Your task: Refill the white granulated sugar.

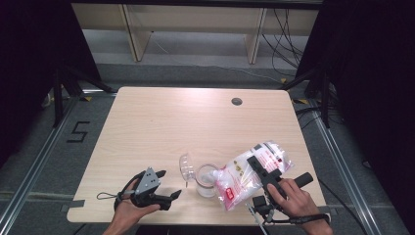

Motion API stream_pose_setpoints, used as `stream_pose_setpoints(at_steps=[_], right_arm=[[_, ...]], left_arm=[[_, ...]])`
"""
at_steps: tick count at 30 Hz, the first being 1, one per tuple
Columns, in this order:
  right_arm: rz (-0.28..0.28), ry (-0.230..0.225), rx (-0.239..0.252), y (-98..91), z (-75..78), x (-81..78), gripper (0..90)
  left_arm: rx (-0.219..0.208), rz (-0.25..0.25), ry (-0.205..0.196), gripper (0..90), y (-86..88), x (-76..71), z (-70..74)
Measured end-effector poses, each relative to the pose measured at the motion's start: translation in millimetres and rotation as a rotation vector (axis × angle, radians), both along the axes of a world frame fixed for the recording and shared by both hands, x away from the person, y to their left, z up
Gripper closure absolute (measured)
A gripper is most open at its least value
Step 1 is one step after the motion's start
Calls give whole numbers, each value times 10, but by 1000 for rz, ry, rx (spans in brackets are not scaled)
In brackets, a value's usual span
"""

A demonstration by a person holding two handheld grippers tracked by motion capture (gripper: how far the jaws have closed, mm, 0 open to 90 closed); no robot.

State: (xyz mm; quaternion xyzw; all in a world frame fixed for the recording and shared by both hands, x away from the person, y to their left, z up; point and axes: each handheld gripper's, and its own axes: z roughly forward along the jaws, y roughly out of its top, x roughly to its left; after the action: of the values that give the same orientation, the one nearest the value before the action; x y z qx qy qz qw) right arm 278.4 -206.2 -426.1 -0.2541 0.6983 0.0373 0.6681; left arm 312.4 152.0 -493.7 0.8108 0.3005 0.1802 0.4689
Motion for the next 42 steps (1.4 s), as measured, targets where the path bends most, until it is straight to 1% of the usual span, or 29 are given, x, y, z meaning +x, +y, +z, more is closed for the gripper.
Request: stream_pose_setpoints(at_steps=[8, 9, 10, 11, 16, 17, 20, 21, 22, 23, 26, 27, 33, 35, 36, 37, 39, 40, 42], right_arm=[[-2, -1, 1, -5, 8, -5, 559], [8, -3, -13, 0, 20, 1, 560], [7, 0, -10, -3, 23, 0, 560], [1, -2, 9, -13, 17, -5, 562], [1, -5, 7, -16, 20, -4, 564], [0, -1, 8, -17, 17, -3, 565], [-1, 1, 7, -16, 14, -3, 567], [2, 1, 6, -15, 15, -2, 567], [-6, 12, -10, -18, 21, -3, 568], [-1, 4, -2, -22, 16, -1, 568], [-10, 4, 3, -26, 18, -4, 569], [3, 0, -14, -24, 27, 4, 570], [5, 1, -12, -25, 31, 3, 572], [5, -1, -13, -22, 31, 1, 573], [-5, 3, 1, -30, 21, -5, 573], [-3, 0, 6, -27, 22, -5, 573], [-3, 3, 0, -29, 23, -4, 574], [7, 0, -15, -24, 33, 3, 574], [5, 3, -9, -29, 30, 5, 575]], left_arm=[[-3, 0, 0, 153, -1, -1, 0], [-2, -1, 0, 154, -1, -1, 0], [-2, -1, 0, 154, -1, -1, 0], [-3, 0, 0, 153, -1, -1, 1], [1, -5, 0, 154, -1, 0, 0], [-5, 5, 7, 154, -5, -8, -2], [-1, -3, 1, 154, -1, 0, 0], [-4, -1, 2, 154, -1, -2, 0], [-3, -2, 2, 153, -1, -1, 0], [-3, -2, 2, 154, -1, -1, 0], [-5, 4, 8, 154, -6, -8, -3], [-7, -1, 6, 154, -5, -5, -5], [1, -5, 1, 154, 0, -1, 0], [-7, 2, 9, 154, -5, -7, -3], [-3, -2, 5, 154, -3, -3, -1], [-3, 2, 7, 154, -4, -6, -2], [0, -1, 5, 154, -2, -3, -4], [-17, 6, 21, 154, -13, -12, -11], [-20, 6, 20, 154, -16, -12, -12]])
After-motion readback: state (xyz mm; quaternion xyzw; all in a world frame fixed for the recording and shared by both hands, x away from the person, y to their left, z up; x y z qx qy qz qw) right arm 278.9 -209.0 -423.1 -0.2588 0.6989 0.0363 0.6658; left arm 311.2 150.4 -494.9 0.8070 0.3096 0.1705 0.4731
